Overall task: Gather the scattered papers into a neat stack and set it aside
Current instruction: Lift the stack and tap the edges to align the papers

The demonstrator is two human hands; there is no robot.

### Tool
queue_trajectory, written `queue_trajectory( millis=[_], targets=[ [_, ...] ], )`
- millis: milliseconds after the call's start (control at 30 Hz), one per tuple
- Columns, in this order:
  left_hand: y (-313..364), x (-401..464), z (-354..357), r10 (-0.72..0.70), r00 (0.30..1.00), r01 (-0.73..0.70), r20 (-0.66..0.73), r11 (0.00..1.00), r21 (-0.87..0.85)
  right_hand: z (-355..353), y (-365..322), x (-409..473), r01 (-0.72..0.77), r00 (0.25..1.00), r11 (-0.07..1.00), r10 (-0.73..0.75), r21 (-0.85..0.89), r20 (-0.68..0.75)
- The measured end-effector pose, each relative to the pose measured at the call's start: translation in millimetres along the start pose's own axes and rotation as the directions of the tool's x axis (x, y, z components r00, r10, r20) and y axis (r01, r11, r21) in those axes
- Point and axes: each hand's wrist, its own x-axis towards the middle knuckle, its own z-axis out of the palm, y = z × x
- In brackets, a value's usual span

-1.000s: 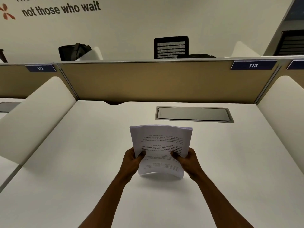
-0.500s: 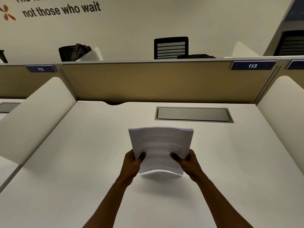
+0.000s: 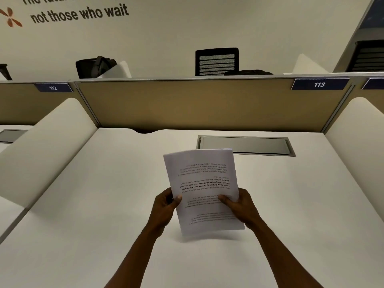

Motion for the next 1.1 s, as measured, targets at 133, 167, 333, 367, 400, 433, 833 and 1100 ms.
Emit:
queue_trajectory(
  millis=[133, 167, 333, 367, 400, 433, 833, 1100],
  targets=[
    [26, 10, -7, 0.093, 0.974, -0.060, -0.207, 0.985, 0.163, -15, -18, 8, 0.034, 0.999, 0.997, -0.035, -0.063, -0.008],
    [37, 12, -8, 0.175, 0.945, -0.101, -0.278, 0.960, 0.263, -18, -24, 10, 0.049, 0.999, 0.995, -0.049, -0.089, 0.003],
    [92, 26, -13, 0.535, 0.842, -0.299, -0.064, 0.563, 0.770, -24, -48, 18, 0.114, 0.993, 0.977, -0.108, -0.182, 0.046],
    [102, 28, -12, 0.560, 0.826, -0.280, -0.057, 0.497, 0.821, -25, -53, 20, 0.118, 0.993, 0.974, -0.112, -0.192, 0.040],
    [111, 28, -13, 0.589, 0.805, -0.261, -0.072, 0.461, 0.848, -27, -58, 22, 0.129, 0.992, 0.966, -0.125, -0.224, 0.033],
    [120, 28, -13, 0.608, 0.789, -0.259, -0.081, 0.450, 0.855, -29, -61, 24, 0.148, 0.989, 0.950, -0.144, -0.276, 0.033],
    [144, 30, -2, 0.201, 0.932, -0.355, 0.301, 0.665, 0.657, -15, -89, 18, 0.347, 0.919, 0.759, -0.160, -0.551, 0.360],
    [126, 25, -21, 0.299, 0.953, -0.285, 0.057, 0.810, 0.513, -52, -88, 20, 0.316, 0.947, 0.842, -0.257, -0.436, 0.192]
  ],
)
